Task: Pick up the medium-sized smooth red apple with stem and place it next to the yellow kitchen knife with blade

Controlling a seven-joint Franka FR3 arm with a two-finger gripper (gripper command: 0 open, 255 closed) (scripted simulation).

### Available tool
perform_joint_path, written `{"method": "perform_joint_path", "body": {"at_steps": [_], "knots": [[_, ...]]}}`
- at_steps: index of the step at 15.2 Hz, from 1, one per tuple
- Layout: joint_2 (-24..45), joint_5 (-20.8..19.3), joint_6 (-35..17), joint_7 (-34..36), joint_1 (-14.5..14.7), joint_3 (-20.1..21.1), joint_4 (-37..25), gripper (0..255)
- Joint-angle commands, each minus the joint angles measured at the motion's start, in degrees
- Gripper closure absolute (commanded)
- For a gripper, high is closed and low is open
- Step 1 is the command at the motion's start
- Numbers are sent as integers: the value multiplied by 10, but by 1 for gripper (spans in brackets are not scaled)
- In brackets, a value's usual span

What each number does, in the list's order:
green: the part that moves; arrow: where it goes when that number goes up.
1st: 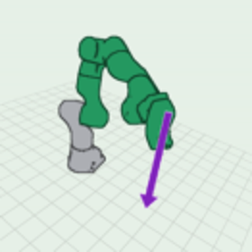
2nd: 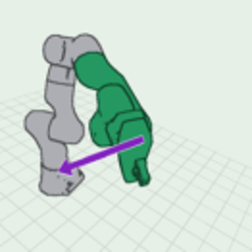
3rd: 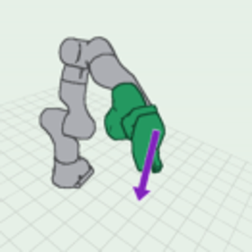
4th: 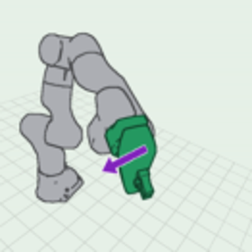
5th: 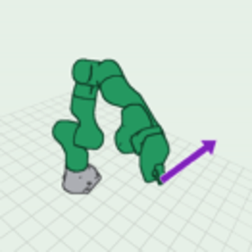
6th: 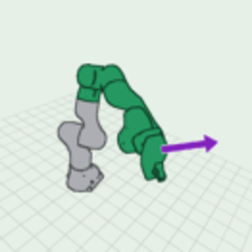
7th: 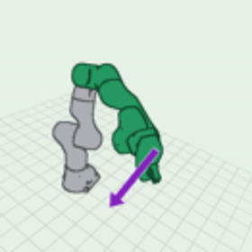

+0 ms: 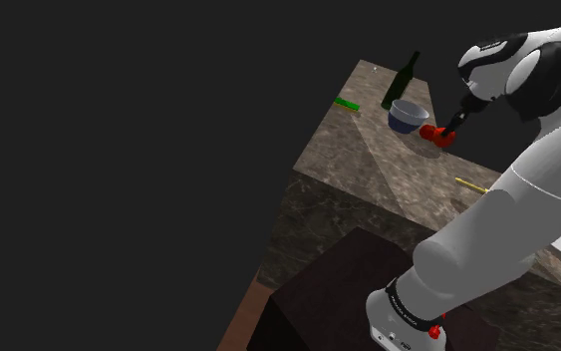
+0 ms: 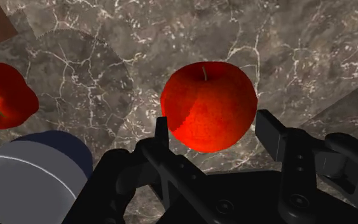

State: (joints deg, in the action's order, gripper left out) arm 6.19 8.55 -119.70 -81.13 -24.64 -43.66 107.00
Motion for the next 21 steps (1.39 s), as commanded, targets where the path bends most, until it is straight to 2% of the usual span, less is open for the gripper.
{"method": "perform_joint_path", "body": {"at_steps": [1,5,9,14,15,21], "knots": [[39,36,18,-43,-25,-8,-42,255],[108,94,50,-114,-89,-12,-116,255],[180,147,91,-171,-165,-3,-206,255],[279,202,155,-219,-275,18,-352,255],[310,217,177,-227,-310,25,-405,255],[311,220,132,-238,-299,29,-357,255]]}}
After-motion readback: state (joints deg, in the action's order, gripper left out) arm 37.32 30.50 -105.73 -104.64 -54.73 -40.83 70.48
